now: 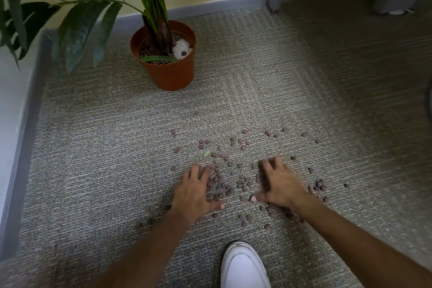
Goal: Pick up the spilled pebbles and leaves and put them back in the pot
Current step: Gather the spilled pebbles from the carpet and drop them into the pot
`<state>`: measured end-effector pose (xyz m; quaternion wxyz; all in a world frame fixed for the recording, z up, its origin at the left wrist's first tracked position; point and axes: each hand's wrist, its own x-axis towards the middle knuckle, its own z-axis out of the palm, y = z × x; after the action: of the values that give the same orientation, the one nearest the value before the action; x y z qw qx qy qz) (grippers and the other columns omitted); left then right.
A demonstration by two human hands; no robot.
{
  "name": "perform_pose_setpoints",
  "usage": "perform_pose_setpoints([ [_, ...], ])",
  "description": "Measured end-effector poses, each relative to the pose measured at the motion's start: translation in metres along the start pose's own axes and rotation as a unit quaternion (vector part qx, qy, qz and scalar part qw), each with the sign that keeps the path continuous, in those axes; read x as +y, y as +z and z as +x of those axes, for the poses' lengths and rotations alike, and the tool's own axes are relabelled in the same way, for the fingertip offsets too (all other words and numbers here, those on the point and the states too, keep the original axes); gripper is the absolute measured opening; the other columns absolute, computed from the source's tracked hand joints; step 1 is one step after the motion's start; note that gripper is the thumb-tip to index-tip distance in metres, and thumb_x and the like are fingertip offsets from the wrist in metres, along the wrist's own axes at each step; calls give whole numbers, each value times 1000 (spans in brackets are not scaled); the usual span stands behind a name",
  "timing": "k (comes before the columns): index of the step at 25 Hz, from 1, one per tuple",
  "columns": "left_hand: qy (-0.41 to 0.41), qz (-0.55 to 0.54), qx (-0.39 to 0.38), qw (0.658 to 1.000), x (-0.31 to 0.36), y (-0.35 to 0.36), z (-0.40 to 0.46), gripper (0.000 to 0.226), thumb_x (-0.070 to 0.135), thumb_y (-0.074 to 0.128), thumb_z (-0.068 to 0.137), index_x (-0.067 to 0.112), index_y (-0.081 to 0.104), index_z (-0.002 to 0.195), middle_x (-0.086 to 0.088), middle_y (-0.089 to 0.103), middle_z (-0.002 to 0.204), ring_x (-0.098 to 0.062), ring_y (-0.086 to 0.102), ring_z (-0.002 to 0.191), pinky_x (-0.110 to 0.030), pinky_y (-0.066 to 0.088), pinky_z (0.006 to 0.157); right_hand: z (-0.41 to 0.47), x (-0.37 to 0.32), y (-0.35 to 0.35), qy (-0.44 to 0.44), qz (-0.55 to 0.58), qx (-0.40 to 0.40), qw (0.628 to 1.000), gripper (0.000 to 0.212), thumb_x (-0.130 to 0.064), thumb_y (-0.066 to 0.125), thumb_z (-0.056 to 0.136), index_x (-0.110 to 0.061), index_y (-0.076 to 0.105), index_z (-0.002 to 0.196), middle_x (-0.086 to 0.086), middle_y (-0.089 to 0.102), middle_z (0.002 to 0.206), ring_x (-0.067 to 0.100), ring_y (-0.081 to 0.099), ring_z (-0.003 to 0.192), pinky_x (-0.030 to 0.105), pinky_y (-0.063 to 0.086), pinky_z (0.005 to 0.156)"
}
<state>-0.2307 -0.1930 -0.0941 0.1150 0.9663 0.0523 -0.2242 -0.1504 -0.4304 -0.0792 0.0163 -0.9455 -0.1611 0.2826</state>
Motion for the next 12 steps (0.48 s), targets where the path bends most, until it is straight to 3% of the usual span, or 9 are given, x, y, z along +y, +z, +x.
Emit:
perform_pose_setpoints([
  [3, 17, -61, 29, 998, 8, 2, 5, 98, 62, 68, 71, 19, 23, 146, -5, 30, 138, -24, 42, 123, -37, 41, 102, 0, -26, 12, -90, 59, 8, 994, 92, -48, 80, 65, -28, 28, 139, 0, 34, 125, 16, 45, 107, 32, 45, 94],
  [6, 38, -125, 57, 990, 19, 4, 8, 73, 36, 73, 77, 17, 40, 139, -3, 42, 136, -22, 49, 118, -32, 39, 104, 5, -48, 15, -143, 66, 33, 987, 64, -23, 74, 76, -26, 41, 131, -2, 38, 119, 15, 50, 98, 21, 47, 84],
  [9, 28, -179, 87, 980, 25, 4, 11, 51, 22, 70, 80, 16, 54, 128, -3, 54, 129, -22, 56, 112, -30, 42, 101, 10, -63, 11, -190, 71, 48, 978, 36, -13, 62, 84, -20, 55, 119, 0, 44, 113, 15, 56, 89, 19, 50, 77],
  [12, 32, -222, 115, 968, 29, 2, 8, 28, 18, 65, 84, 15, 64, 111, -6, 64, 115, -24, 62, 98, -32, 50, 89, 12, -73, 9, -213, 83, 61, 972, 32, -15, 59, 87, -17, 58, 118, 3, 51, 108, 18, 58, 86, 28, 53, 81],
])
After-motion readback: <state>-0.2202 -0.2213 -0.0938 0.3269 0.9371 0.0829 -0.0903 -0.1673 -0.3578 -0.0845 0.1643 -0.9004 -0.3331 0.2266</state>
